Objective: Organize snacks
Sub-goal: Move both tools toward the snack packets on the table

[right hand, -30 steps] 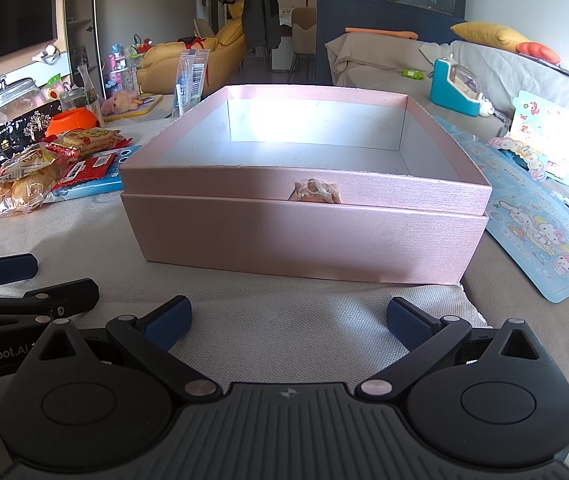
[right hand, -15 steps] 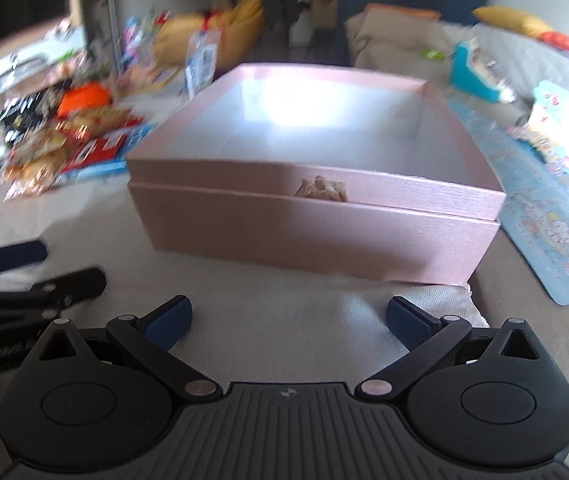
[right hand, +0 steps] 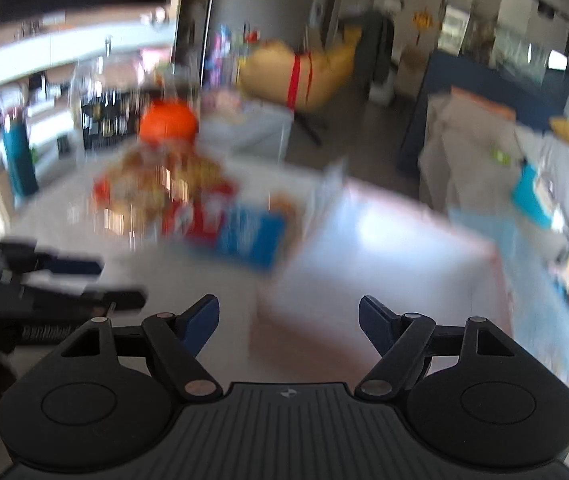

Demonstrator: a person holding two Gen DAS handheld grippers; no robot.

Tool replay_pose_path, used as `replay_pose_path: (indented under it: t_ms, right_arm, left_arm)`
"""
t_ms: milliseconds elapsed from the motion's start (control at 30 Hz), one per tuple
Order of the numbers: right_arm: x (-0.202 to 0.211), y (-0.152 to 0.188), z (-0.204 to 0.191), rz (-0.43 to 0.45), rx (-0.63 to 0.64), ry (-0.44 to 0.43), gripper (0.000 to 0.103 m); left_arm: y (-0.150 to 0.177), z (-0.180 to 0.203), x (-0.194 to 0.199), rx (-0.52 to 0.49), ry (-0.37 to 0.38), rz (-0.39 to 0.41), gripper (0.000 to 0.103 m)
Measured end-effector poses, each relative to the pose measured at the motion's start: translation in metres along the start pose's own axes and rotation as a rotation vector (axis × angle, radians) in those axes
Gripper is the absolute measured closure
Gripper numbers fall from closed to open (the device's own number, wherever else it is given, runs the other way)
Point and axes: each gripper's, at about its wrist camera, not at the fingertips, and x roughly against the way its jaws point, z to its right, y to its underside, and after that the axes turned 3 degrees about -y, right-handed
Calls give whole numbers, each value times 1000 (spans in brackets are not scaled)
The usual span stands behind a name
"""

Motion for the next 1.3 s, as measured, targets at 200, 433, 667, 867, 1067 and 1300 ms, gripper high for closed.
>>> replay_pose_path:
  t_ms: [200, 433, 667, 867, 1067, 1300]
  right_arm:
    - [-65, -59, 27, 15, -160, 54, 34]
    - [-111, -59, 18, -142, -251, -270, 57]
    - [-121, -48, -11, -170, -167, -229, 57]
    - [-169, -62, -2, -216, -250, -141, 55]
    - [-165, -46, -18, -282, -254, -266, 56]
    - [-91, 12, -40, -299, -141, -444, 57]
  left_arm:
    - [-2, -35, 11, 89, -10, 28, 38]
    - [0, -56, 10, 148, -4, 38, 39]
    - [4, -58, 10, 163, -7, 48, 39]
    - [7, -57, 9, 157, -5, 35, 40]
    - [8, -70, 16, 181, -45, 60, 40]
    - [7, -59, 12, 140, -10, 43, 40]
